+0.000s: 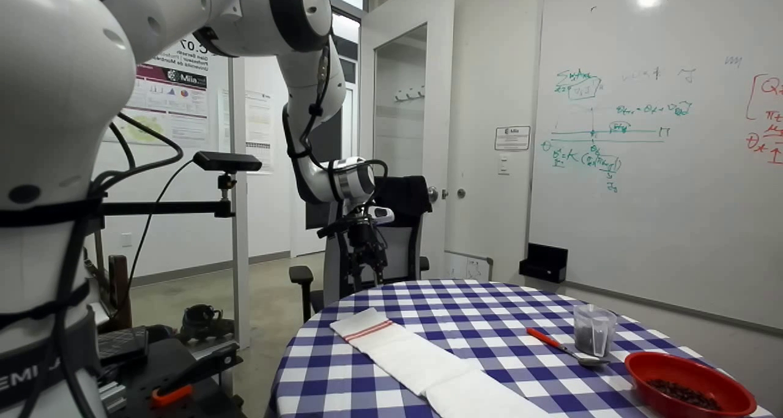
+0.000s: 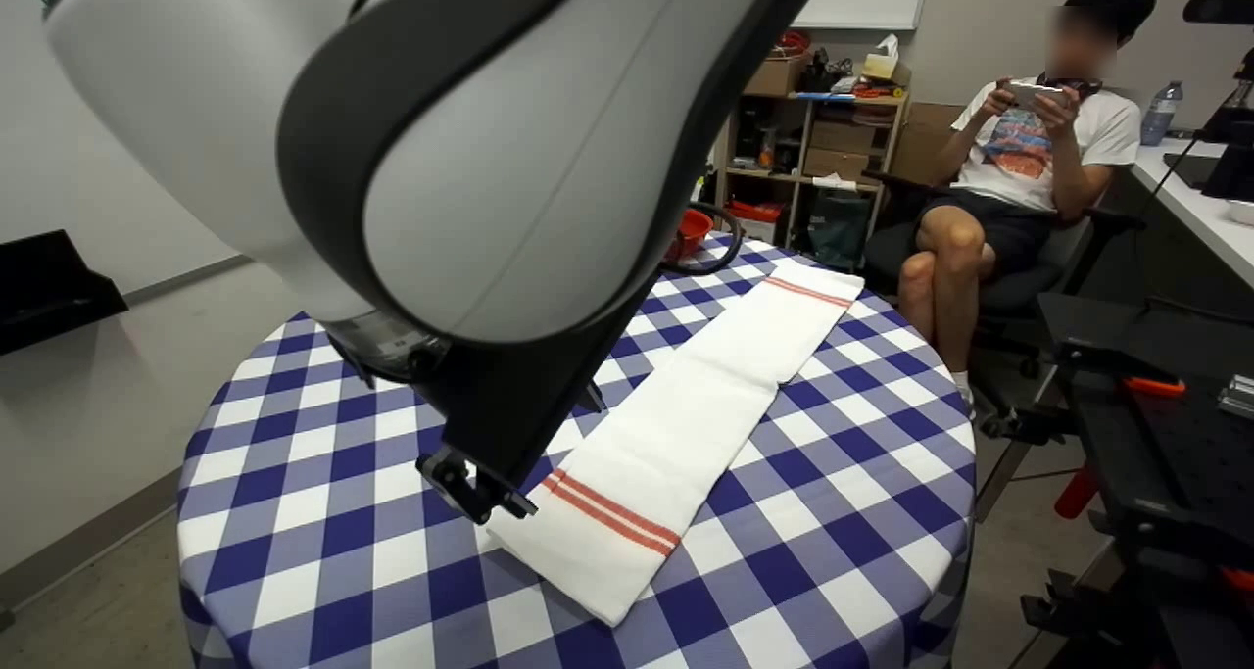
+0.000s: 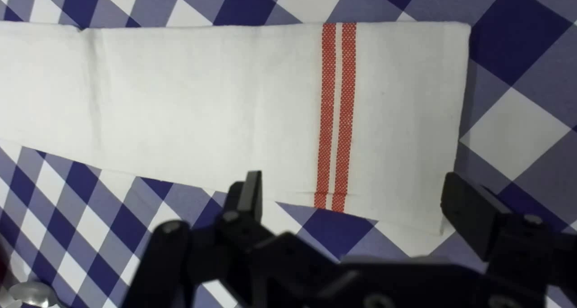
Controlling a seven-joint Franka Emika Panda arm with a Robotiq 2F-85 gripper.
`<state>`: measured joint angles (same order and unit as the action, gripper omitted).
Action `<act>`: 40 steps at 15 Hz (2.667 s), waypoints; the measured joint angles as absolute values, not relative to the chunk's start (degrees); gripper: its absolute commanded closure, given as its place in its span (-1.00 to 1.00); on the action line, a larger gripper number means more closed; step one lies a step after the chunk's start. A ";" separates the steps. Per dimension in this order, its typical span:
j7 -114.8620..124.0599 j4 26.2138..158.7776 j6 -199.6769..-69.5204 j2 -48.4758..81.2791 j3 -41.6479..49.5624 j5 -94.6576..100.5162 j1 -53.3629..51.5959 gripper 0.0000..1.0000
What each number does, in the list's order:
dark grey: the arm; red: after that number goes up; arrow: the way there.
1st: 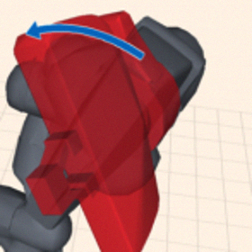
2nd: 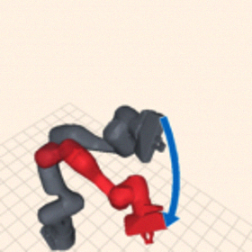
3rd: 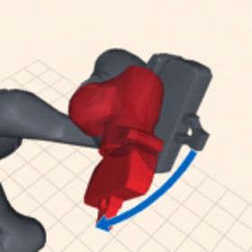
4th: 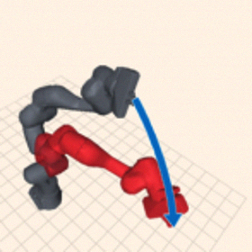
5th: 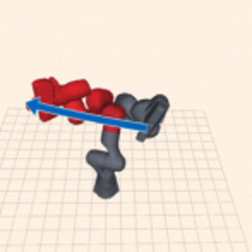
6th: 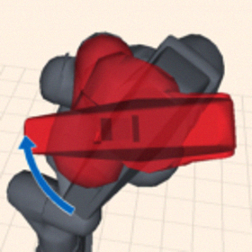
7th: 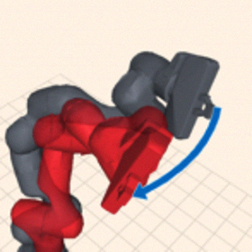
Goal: Fold the white towel
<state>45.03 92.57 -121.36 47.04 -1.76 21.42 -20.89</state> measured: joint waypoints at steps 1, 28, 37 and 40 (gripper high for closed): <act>45.03 91.93 -121.36 47.91 -1.60 21.43 -21.29 -1.00; 45.16 78.83 -120.57 61.28 3.43 21.50 -27.54 1.00; 45.16 78.44 -120.56 60.73 3.50 21.50 -27.96 0.99; 45.16 78.55 -120.67 58.49 3.53 21.90 -28.35 0.99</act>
<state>45.16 78.55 -120.67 58.49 3.53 21.90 -28.35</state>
